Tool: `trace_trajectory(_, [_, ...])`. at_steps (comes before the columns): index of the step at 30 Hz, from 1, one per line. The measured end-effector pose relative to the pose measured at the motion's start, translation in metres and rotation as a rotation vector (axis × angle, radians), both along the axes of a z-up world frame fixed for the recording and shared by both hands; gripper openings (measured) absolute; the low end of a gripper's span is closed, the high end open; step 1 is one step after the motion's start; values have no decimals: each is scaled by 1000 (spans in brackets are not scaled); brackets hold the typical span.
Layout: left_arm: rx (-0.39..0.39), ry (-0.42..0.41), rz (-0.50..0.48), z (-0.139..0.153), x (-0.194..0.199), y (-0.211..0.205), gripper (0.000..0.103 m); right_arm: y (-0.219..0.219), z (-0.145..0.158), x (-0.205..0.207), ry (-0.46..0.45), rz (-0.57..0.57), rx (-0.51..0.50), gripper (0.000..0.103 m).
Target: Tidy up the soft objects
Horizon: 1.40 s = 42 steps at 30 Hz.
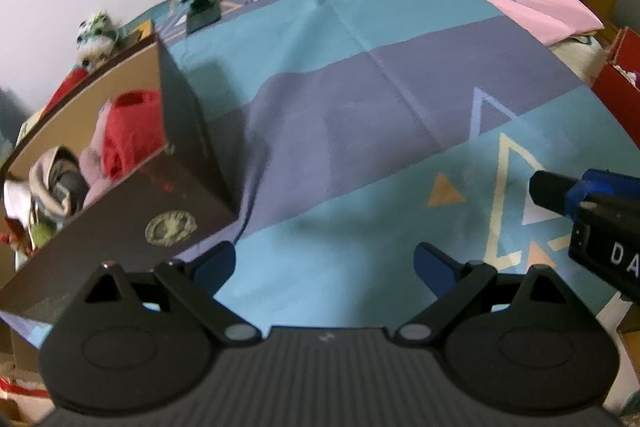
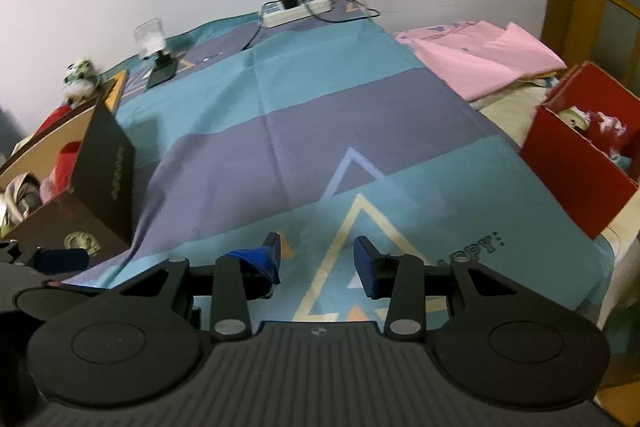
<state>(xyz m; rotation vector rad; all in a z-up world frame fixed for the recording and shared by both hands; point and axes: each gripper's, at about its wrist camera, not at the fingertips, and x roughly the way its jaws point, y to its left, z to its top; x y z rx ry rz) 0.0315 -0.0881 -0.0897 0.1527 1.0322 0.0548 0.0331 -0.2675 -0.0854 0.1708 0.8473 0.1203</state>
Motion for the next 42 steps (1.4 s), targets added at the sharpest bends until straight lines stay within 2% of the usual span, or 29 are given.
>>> trace_trajectory(8, [-2, -15, -41, 3, 10, -16, 95, -13, 0, 4, -3, -45, -12, 24])
trace_trajectory(14, [-15, -38, -46, 8, 13, -21, 95, -14, 6, 7, -39, -56, -9, 24])
trace_trajectory(28, [-2, -74, -11, 23, 13, -18, 95, -5, 14, 15, -71, -26, 19, 24])
trace_trajectory(42, [-31, -81, 56, 27, 5, -1, 95, 12, 16, 19, -88, 47, 27, 24])
